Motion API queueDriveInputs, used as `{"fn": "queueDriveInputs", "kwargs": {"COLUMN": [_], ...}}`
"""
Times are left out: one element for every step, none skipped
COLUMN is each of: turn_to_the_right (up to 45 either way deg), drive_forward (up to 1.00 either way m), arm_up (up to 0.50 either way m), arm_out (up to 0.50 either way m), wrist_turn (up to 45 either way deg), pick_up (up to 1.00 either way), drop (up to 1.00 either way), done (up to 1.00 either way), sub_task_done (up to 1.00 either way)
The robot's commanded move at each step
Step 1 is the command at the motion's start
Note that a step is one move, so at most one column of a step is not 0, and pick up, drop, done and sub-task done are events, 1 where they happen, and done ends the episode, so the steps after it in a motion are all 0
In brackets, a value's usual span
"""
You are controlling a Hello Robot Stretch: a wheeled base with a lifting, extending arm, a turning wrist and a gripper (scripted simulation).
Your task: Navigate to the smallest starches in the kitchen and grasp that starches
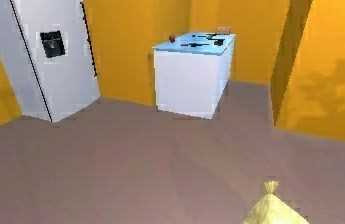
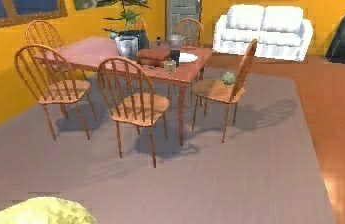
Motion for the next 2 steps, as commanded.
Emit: {"fn": "queueDriveInputs", "kwargs": {"turn_to_the_right": [0.0, 42.0], "drive_forward": [0.95, 0.0], "arm_up": [0.0, 0.0], "arm_out": [0.0, 0.0], "wrist_turn": [0.0, 0.0], "pick_up": [0.0, 0.0], "drop": [0.0, 0.0], "done": [0.0, 0.0], "sub_task_done": [0.0, 0.0]}}
